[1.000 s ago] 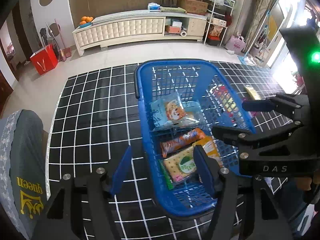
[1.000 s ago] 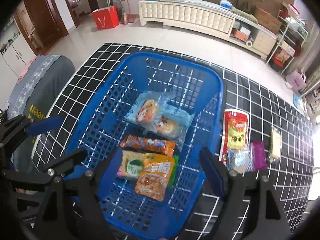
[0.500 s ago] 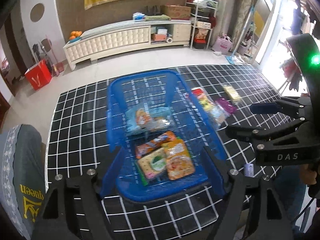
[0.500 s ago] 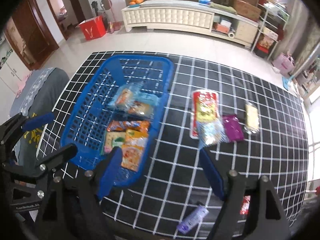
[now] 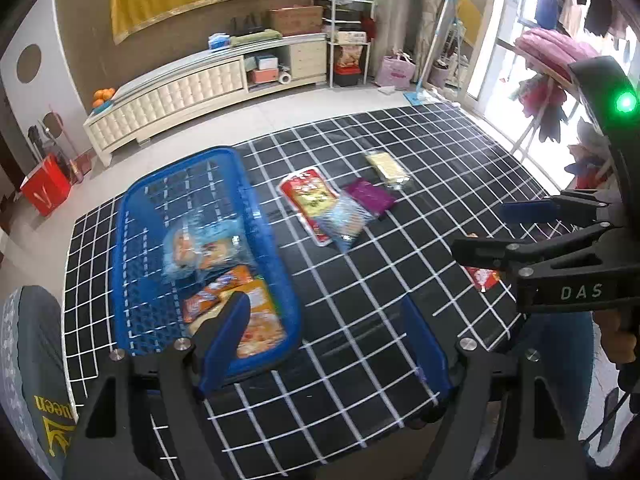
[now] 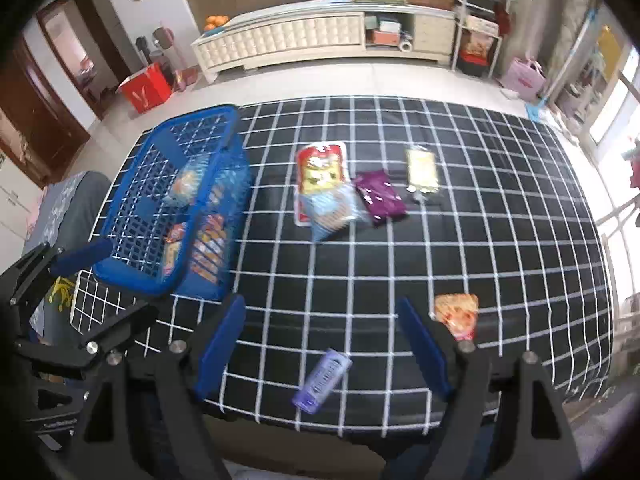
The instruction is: Organize snacks
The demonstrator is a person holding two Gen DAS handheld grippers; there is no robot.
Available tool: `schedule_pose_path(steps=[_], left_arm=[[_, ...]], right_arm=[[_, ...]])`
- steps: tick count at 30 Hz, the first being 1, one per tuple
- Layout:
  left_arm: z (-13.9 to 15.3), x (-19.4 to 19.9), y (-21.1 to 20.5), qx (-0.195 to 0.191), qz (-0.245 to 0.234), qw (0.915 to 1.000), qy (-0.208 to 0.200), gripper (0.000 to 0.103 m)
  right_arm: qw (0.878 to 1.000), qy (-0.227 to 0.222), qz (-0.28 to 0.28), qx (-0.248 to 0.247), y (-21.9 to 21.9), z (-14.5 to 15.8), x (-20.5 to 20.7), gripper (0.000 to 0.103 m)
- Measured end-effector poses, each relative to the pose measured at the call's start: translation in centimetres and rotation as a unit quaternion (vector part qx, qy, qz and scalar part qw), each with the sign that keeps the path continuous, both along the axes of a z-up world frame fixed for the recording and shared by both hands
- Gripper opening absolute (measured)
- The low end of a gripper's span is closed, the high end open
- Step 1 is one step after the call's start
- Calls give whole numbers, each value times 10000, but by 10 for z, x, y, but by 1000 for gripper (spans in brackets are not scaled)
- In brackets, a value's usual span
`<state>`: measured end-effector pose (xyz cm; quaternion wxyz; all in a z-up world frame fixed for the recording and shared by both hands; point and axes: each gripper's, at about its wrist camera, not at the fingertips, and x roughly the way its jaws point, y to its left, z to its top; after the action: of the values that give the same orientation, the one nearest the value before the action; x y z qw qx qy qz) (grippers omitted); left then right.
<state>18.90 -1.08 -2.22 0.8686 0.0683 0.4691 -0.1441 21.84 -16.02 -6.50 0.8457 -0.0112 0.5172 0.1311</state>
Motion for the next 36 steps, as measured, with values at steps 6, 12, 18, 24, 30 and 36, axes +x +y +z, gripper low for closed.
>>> schedule_pose_path(steps=[6,12,18,24,30,36], left_arm=[[-12,-6,-42,-24,-233,9996,154,76],[-43,-11,-78,17,-416,9984,392,76],[-90,-14,-102,250,-469,9958,741,76],[-139,-15,-118,386,-478,9909,1199,76],[-175,-11,-123,486,-337,9868,1509,76],[-188,-7,-121,552,-245,9847,1634,61]], right_arm=[[9996,13,-273,77,-45,-10,-10,82],[9981,251,-554,45,-81,-45,-14,82],[9970,450,-629,-72,-103,-81,-15,82],[9965,584,-576,-163,-113,-107,-7,82],[9955,748,-548,-174,-119,-127,3,82],[9956,740,-553,-136,-121,-134,10,82]])
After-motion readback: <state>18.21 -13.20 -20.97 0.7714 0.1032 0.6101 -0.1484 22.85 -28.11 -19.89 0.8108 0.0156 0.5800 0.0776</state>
